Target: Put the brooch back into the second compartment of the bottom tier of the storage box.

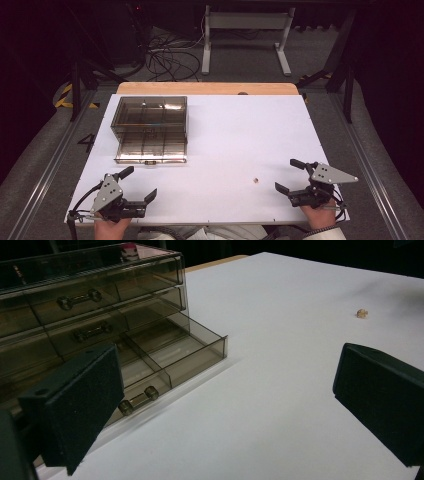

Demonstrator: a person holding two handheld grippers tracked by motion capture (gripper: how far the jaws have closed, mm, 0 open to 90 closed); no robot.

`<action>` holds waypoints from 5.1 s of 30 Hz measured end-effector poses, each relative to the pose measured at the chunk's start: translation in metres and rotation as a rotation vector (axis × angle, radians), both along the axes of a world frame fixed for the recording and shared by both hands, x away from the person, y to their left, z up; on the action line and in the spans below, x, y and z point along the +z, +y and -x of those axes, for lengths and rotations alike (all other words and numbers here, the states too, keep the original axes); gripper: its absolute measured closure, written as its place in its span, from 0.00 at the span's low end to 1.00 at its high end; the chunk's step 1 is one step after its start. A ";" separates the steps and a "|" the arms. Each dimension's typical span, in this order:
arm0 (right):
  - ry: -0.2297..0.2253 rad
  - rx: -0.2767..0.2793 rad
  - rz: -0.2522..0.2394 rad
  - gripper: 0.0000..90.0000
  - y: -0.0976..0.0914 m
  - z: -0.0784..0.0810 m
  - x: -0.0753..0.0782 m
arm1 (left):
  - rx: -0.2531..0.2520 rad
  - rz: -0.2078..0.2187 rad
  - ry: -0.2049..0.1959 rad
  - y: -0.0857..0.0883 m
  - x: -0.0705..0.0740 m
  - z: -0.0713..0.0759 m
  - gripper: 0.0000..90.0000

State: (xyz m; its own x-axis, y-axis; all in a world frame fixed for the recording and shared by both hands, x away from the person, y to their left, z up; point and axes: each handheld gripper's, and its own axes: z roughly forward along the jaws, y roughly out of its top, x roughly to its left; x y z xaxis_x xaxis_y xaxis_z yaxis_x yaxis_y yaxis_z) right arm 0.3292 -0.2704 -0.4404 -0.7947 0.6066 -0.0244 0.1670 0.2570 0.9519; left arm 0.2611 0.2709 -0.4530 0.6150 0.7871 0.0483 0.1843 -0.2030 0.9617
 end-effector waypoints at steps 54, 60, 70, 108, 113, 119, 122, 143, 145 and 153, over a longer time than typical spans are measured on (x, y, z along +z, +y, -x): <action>0.037 0.002 0.001 0.07 -0.004 -0.002 -0.006 | -0.122 -0.014 0.032 -0.033 0.028 -0.019 0.04; 0.039 0.003 0.002 0.07 -0.004 -0.001 -0.006 | -0.134 -0.011 0.036 -0.036 0.032 -0.021 0.04; 0.039 0.003 0.002 0.07 -0.004 -0.001 -0.006 | -0.175 0.022 0.059 -0.040 0.036 -0.025 0.04; 0.043 0.011 -0.004 0.07 -0.005 -0.002 -0.006 | -0.358 -0.016 0.087 -0.127 0.049 -0.062 0.10; 0.047 0.010 -0.003 0.07 -0.005 -0.001 -0.006 | -0.372 -0.021 0.105 -0.140 0.046 -0.068 0.10; 0.050 0.011 -0.001 0.08 -0.006 -0.002 -0.006 | -0.395 -0.004 0.131 -0.156 0.042 -0.075 0.10; 0.052 0.012 -0.002 0.08 -0.006 -0.002 -0.006 | -0.409 -0.008 0.134 -0.164 0.041 -0.078 0.11; 0.055 0.018 0.001 0.08 -0.006 -0.002 -0.006 | -0.445 -0.050 0.186 -0.213 0.022 -0.090 0.14; 0.055 0.018 -0.001 0.08 -0.007 -0.002 -0.006 | -0.453 -0.052 0.188 -0.218 0.020 -0.091 0.14; 0.054 0.017 -0.006 0.08 -0.007 -0.002 -0.006 | -0.474 -0.057 0.202 -0.232 0.011 -0.097 0.15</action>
State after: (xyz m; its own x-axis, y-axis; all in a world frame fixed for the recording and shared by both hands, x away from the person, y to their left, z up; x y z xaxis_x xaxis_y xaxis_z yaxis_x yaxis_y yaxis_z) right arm 0.3311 -0.2778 -0.4466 -0.8050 0.5929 0.0227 0.2141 0.2546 0.9430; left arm 0.3583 0.0386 -0.4421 0.9048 0.4194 -0.0735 0.2402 -0.3604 0.9013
